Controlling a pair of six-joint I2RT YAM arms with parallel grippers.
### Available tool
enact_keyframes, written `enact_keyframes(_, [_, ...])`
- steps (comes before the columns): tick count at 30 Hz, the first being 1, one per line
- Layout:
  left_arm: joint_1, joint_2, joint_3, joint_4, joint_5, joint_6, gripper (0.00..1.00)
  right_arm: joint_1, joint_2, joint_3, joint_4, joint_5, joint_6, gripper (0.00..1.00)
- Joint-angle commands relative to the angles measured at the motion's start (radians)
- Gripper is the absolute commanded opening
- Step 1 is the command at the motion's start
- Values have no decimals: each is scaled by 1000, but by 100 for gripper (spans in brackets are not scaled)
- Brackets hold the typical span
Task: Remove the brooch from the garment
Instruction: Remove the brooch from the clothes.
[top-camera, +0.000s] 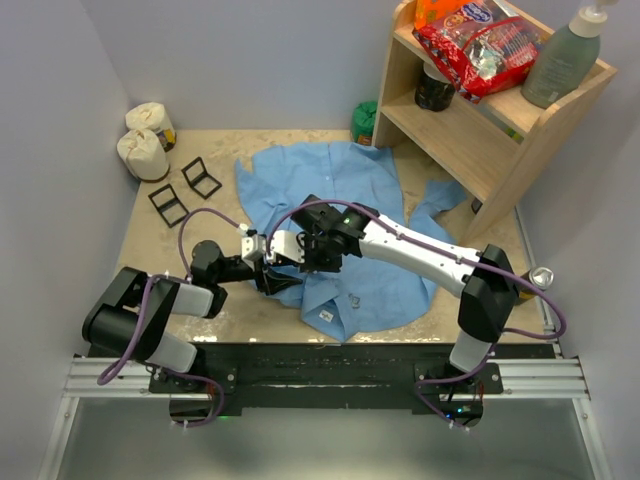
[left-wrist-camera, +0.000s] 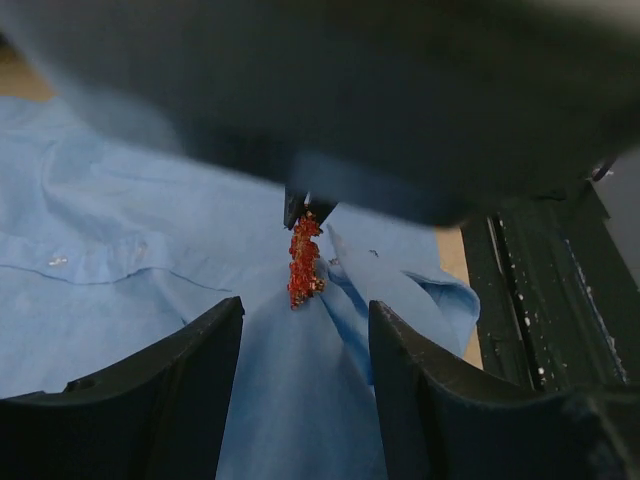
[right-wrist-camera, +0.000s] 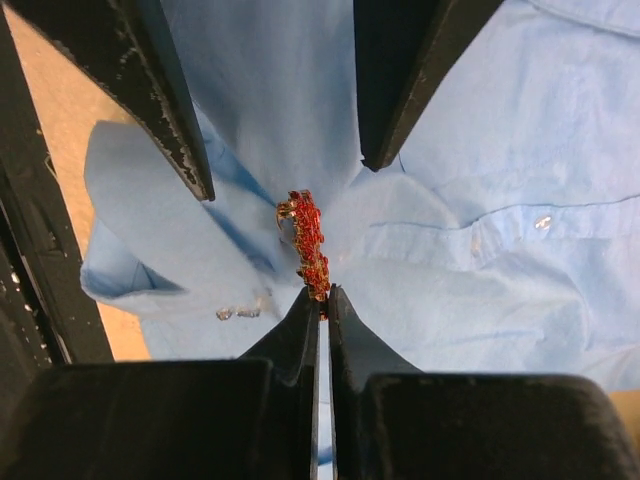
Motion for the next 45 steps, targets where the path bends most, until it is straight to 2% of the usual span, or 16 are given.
enact_keyframes(1, [9, -17, -2, 288, -3, -53, 58, -4, -60, 45, 47, -56, 16, 0])
enact_keyframes(5, [7, -56, 10, 265, -23, -23, 58, -6, -54, 42, 47, -75, 17, 0])
enact_keyframes(10, [4, -62, 7, 352, -22, -81, 58, -17, -49, 43, 44, -114, 19, 0])
enact_keyframes(12, [2, -71, 4, 337, -20, -75, 58, -24, -55, 43, 44, -122, 20, 0])
enact_keyframes(28, [-25, -40, 50, 347, -17, -110, 55, -33, -43, 71, 25, -173, 19, 0])
enact_keyframes(38, [-27, -10, 59, 410, -21, -174, 44, -33, -35, 60, 30, -176, 20, 0])
enact_keyframes(42, [-27, -13, 63, 438, -17, -207, 45, -33, -31, 57, 34, -170, 20, 0])
enact_keyframes(45, [-27, -19, 66, 450, -18, -225, 50, -33, -29, 55, 36, -165, 20, 0])
